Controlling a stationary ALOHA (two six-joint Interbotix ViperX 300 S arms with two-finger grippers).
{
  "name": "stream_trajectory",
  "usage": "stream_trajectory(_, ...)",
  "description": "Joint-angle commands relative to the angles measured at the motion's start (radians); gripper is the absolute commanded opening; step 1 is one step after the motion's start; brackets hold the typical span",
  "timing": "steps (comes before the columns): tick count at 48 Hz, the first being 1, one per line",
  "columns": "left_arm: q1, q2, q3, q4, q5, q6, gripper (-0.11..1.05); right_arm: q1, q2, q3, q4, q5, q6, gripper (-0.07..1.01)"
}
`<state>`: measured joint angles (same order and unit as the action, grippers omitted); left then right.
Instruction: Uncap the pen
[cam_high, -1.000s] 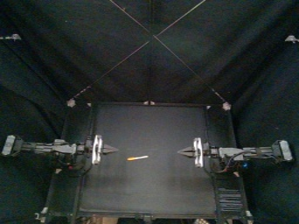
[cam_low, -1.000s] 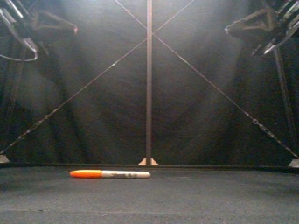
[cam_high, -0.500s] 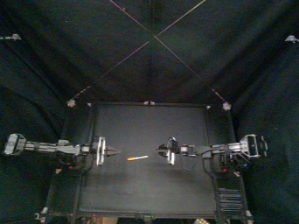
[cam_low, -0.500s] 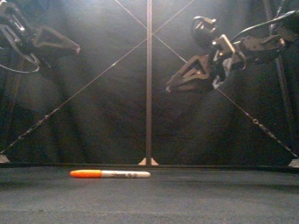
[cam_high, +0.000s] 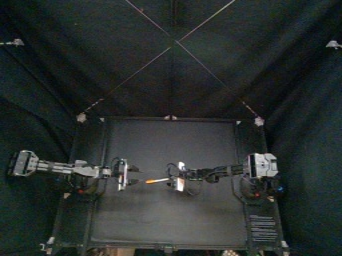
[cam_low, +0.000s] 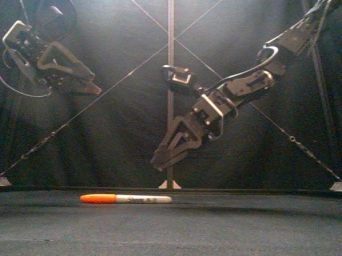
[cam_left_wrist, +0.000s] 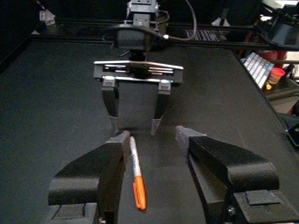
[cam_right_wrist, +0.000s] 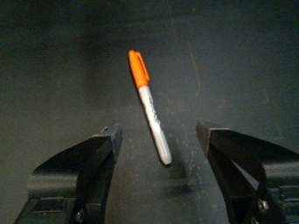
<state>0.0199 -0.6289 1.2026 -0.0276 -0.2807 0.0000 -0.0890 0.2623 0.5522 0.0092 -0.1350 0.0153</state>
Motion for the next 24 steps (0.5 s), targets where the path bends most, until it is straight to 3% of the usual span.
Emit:
stream_trajectory(1, 0.003, 0.011, -0.012, -0.008, 0.021, 0.0, 0.84, -0.008, 0.005, -0.043, 0.008, 0.035, 0.003, 0.96)
stream_trajectory(12, 0.003, 0.049, -0.025, -0.021, 0.072, 0.0, 0.84, -0.009, 0.044, -0.06, 0.021, 0.092, 0.003, 0.91)
stream_trajectory(24, 0.008, 0.127, -0.077, -0.018, 0.115, 0.0015, 0.84, -0.008, 0.034, -0.052, 0.026, 0.137, 0.005, 0.56)
